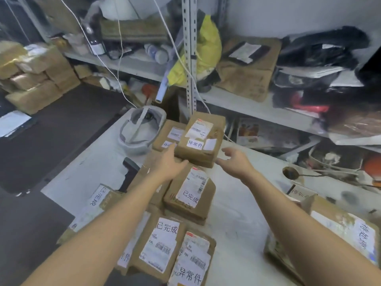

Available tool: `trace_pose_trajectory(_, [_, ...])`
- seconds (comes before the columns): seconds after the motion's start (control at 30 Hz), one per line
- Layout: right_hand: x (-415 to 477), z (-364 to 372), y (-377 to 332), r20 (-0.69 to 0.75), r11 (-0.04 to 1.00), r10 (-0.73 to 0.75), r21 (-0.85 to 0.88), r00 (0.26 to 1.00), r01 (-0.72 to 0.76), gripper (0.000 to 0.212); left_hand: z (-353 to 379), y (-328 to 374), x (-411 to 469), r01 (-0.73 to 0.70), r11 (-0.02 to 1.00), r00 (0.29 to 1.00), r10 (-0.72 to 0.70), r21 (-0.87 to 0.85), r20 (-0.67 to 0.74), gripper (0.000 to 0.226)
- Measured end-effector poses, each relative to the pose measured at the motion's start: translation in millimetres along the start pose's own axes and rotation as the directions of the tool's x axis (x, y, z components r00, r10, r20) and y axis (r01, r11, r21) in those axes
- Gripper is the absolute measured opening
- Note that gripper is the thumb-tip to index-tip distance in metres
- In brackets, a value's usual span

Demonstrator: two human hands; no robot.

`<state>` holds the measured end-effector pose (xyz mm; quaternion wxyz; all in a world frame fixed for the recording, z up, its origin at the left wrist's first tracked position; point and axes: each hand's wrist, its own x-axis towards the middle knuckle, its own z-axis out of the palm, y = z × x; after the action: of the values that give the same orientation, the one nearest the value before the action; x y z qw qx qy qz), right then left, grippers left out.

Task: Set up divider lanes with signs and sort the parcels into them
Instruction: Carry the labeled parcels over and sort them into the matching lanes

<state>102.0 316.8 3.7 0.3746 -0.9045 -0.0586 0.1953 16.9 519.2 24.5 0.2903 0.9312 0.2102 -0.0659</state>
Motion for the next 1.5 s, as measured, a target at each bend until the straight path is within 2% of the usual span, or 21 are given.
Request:
trace_pose_trajectory(0.13, [31, 19, -21, -0.052, 0.984, 0.133, 0.125, 0.990, -0.126, 0.061, 2, -14, 58, 0.028, 0.971, 0.995, -0.004, -0.239, 0.102, 0.059])
trace_pose_trajectory(0.27, [58, 40, -34, -0.046, 0.931, 0.260, 0.276, 0.964, -0.238, 0.058, 7, -26, 111, 0.074, 0.918, 0.975, 0.016, -0.389, 0.223, 0.077])
trace_pose_trajectory(0.37, [71, 53, -33, -0.038, 0.886, 0.331, 0.358, 0.943, -0.296, 0.063, 15, -30, 134, 0.085, 0.882, 0.950, 0.069, -0.464, 0.306, 0.067])
trace_pose_trajectory(0.43, [75, 60, -31, -0.045, 0.861, 0.351, 0.408, 0.935, -0.304, 0.063, 20, -32, 140, 0.100, 0.851, 0.942, 0.086, -0.516, 0.323, 0.068])
trace_pose_trajectory(0.57, [73, 62, -32, -0.073, 0.852, 0.355, 0.436, 0.932, -0.290, 0.046, 27, -34, 145, 0.101, 0.797, 0.947, 0.107, -0.595, 0.304, 0.065])
trace_pose_trajectory(0.7, [67, 59, -32, -0.097, 0.833, 0.368, 0.477, 0.925, -0.281, 0.046, 23, -30, 148, 0.070, 0.771, 0.942, 0.158, -0.632, 0.296, 0.064])
trace_pose_trajectory(0.83, [51, 47, -35, -0.179, 0.821, 0.349, 0.531, 0.920, -0.208, 0.049, 16, -17, 142, 0.045, 0.749, 0.936, 0.199, -0.661, 0.289, 0.070])
trace_pose_trajectory(1.0, [15, 14, -34, -0.309, 0.834, 0.306, 0.543, 0.901, -0.097, 0.055, 2, 21, 116, -0.071, 0.695, 0.927, 0.311, -0.715, 0.210, 0.069])
trace_pose_trajectory(1.17, [-46, -27, -24, -0.394, 0.835, 0.289, 0.550, 0.873, -0.028, 0.045, 1, 67, 67, -0.150, 0.635, 0.900, 0.405, -0.758, 0.161, 0.078])
trace_pose_trajectory(1.33, [-127, -69, 0, -0.489, 0.844, 0.257, 0.534, 0.834, 0.053, 0.040, 11, 114, -11, -0.270, 0.592, 0.870, 0.488, -0.759, 0.072, 0.074])
trace_pose_trajectory(1.5, [-233, -113, 43, -0.509, 0.832, 0.267, 0.551, 0.818, 0.070, 0.045, 37, 165, -118, -0.326, 0.556, 0.837, 0.545, -0.765, 0.040, 0.068])
